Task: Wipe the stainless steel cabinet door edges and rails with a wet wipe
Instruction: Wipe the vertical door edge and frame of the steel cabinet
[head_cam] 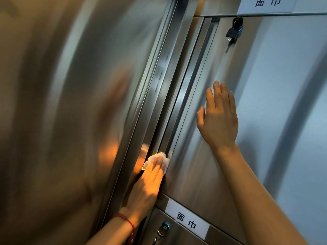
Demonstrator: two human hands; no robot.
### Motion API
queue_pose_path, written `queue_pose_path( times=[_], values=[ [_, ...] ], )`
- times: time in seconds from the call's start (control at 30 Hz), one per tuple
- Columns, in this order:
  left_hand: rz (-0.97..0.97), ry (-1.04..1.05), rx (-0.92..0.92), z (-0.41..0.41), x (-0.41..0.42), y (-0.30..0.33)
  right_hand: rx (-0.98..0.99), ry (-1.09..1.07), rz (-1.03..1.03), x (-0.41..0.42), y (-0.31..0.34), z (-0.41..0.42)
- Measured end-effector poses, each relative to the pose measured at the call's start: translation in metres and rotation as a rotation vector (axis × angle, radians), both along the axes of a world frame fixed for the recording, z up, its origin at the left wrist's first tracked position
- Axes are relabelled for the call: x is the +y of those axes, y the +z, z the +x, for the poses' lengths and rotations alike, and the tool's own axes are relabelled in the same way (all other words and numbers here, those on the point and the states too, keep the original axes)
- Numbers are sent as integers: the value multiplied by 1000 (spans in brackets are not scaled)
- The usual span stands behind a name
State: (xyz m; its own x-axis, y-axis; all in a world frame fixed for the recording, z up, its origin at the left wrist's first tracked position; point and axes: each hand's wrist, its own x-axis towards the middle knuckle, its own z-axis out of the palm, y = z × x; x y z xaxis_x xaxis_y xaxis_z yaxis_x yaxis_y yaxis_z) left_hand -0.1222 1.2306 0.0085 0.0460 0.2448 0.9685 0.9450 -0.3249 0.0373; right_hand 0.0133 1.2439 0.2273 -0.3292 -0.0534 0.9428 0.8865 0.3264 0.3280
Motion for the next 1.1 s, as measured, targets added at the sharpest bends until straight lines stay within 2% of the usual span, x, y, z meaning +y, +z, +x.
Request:
queue_pose_path(
  times=[0.07, 0.17, 0.33, 0.5, 0.7, 0.9, 1.1],
  values=[
    [3, -19, 49, -2, 1, 0, -2, -1, -3, 0, 0, 0],
    [5, -37, -46, 0, 1, 2, 2, 4, 4, 0, 0, 0],
    [-115, -2, -13, 2, -7, 3, 2, 0, -3, -1, 0, -1],
    [-129, 9, -170, 7, 0, 28, 7, 8, 15, -1, 0, 0],
    [-73, 70, 16, 2, -10, 16, 1, -15, -5, -1, 0, 0],
    [-108, 48, -35, 3, 2, 25, -2, -13, -6, 0, 0, 0],
    [-79, 45, 11, 0, -2, 17, -5, -9, -5, -1, 0, 0]
  ],
)
